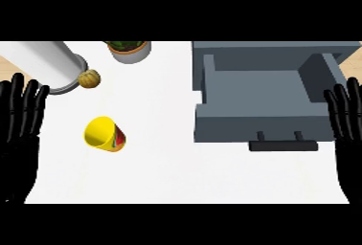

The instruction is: Pick up the cup, place it into the drawer and close the drawer

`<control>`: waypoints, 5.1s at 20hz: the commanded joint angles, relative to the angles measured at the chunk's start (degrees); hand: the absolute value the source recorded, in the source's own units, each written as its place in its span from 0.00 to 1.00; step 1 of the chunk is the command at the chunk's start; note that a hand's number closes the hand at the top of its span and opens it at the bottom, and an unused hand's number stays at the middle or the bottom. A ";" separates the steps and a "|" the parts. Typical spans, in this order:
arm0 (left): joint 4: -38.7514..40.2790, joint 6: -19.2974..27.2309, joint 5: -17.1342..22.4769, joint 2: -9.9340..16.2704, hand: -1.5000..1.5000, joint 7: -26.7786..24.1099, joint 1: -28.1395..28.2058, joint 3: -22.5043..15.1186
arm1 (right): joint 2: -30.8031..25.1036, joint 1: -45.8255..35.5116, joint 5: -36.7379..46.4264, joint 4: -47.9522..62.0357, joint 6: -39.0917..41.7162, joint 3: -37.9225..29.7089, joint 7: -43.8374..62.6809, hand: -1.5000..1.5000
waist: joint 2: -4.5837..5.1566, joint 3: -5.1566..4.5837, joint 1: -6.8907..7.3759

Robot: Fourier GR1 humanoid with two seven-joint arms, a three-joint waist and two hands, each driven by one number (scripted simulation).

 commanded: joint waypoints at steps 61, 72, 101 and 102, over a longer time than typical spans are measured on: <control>108.75 -11.35 3.52 9.75 0.00 -59.16 -24.53 19.06 | -2.28 -6.28 -0.09 6.50 8.10 -3.04 0.56 0.00 | -0.32 -0.75 -0.77; 111.27 -12.44 3.41 9.58 0.00 -61.09 -25.88 18.95 | -2.18 -2.12 -0.55 5.62 9.73 -3.75 -2.66 0.00 | -0.12 -0.79 -1.23; 104.89 -30.34 6.27 3.92 1.00 -61.11 -29.45 17.97 | -2.54 -5.13 -0.66 9.56 10.38 -3.78 -2.24 0.00 | -0.06 -0.84 -1.52; 103.68 -29.97 5.94 4.24 1.00 -62.58 -28.22 17.59 | 0.08 -5.57 4.20 10.31 7.38 -0.31 -2.93 0.00 | -0.17 -0.80 -0.72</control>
